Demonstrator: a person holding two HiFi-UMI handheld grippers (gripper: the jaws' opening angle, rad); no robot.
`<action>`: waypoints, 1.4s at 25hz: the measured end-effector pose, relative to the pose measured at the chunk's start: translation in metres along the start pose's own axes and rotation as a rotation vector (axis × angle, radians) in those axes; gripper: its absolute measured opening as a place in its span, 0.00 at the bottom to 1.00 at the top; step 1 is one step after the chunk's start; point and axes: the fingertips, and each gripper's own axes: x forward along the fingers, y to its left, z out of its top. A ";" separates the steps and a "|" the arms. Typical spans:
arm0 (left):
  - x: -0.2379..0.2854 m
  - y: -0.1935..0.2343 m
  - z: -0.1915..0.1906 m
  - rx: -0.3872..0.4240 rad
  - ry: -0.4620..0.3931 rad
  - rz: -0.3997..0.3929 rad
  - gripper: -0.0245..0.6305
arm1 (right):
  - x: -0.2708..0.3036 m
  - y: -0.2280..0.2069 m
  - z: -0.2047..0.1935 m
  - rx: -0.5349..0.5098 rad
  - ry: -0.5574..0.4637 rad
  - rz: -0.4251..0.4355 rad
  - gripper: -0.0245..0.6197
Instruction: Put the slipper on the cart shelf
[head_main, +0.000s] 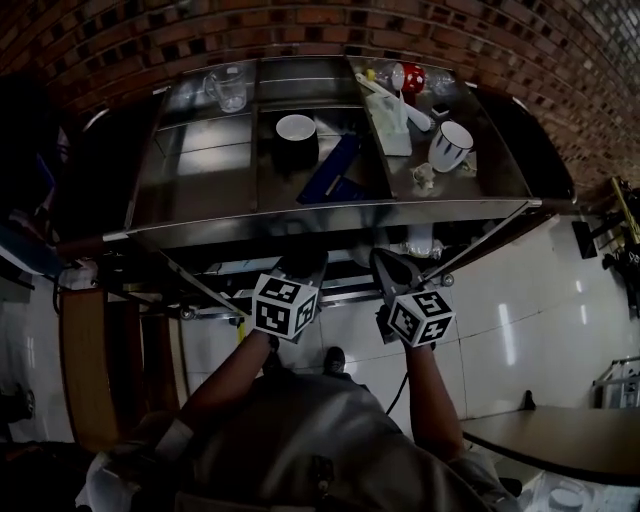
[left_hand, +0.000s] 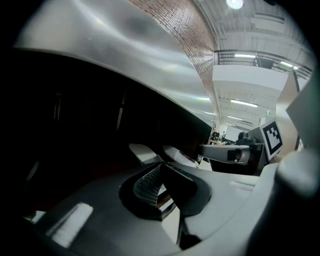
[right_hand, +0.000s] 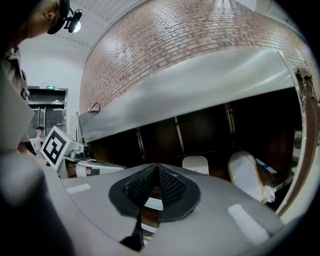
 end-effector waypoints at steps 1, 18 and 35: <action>0.001 -0.002 0.001 0.007 0.000 -0.009 0.05 | -0.003 0.002 0.002 -0.001 -0.004 0.001 0.04; 0.007 -0.010 0.010 0.024 0.015 -0.051 0.05 | 0.008 0.011 0.003 -0.010 0.048 0.005 0.04; 0.005 -0.009 0.005 0.028 0.031 -0.033 0.05 | 0.015 0.018 -0.005 -0.018 0.081 0.048 0.04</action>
